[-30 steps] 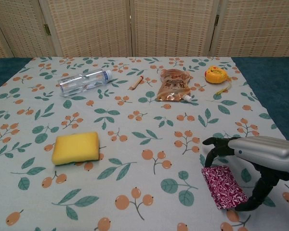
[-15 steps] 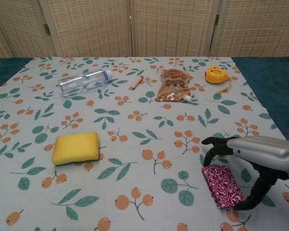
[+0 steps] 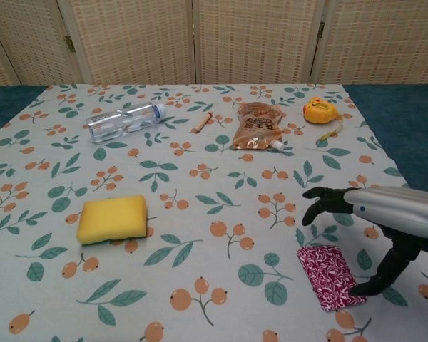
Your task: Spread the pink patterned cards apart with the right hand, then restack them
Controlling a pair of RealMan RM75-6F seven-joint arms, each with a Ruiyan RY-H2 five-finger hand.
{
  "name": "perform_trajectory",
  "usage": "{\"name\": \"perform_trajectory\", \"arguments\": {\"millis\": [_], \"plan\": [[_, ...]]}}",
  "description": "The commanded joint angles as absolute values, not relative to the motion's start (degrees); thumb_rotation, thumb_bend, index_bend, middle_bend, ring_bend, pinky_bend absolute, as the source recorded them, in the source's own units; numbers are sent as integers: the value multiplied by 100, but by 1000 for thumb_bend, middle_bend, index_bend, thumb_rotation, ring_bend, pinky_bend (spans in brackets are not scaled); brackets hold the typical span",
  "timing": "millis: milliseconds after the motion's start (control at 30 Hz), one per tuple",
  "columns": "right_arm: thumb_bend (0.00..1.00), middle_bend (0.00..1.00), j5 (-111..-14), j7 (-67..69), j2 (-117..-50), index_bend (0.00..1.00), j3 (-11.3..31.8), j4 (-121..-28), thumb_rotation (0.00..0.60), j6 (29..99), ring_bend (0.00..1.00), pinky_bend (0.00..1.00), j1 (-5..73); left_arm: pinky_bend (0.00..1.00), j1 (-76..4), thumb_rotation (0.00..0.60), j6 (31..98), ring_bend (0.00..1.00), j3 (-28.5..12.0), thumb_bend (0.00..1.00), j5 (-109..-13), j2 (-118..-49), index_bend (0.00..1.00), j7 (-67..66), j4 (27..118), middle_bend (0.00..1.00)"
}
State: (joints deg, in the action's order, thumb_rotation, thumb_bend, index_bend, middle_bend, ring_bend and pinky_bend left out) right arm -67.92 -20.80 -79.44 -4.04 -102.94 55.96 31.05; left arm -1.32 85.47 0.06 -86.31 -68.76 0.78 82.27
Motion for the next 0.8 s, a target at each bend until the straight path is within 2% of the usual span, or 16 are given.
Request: {"name": "perform_trajectory", "arguments": {"millis": [33,200,433,633,800], "plan": [[148,0,-7259,-1752,-7565,196,-334,-10507,550,6155,0,0,2841,0,-145,600,8557,49,-18,272,-8626,-6874,160,70,8239,18],[149,9,-7935,-1475,-7208,196,-299,-10363,600,7184,0,0,2368,0,-178,600,8557,49,-70,272,-8595,-6876,161,-27,8296,18],[149,24,-8463,-1134,-6715,196,-367,-10116,600,8180,0,0,1744,0,-215,600,8630,52,-176,272,-8540,-6845,161,-325,8587,18],[148,28,-8484,-756,-6553,196,-385,-9875,600,8726,0,0,1229,0,-233,600,8703,55,-290,272,-8431,-6860,160,-644,8805,18],[148,30,-8421,-530,-6477,196,-359,-9715,600,8870,0,0,963,0,-281,600,8688,58,-330,272,-8405,-6891,159,-820,8940,18]]}}
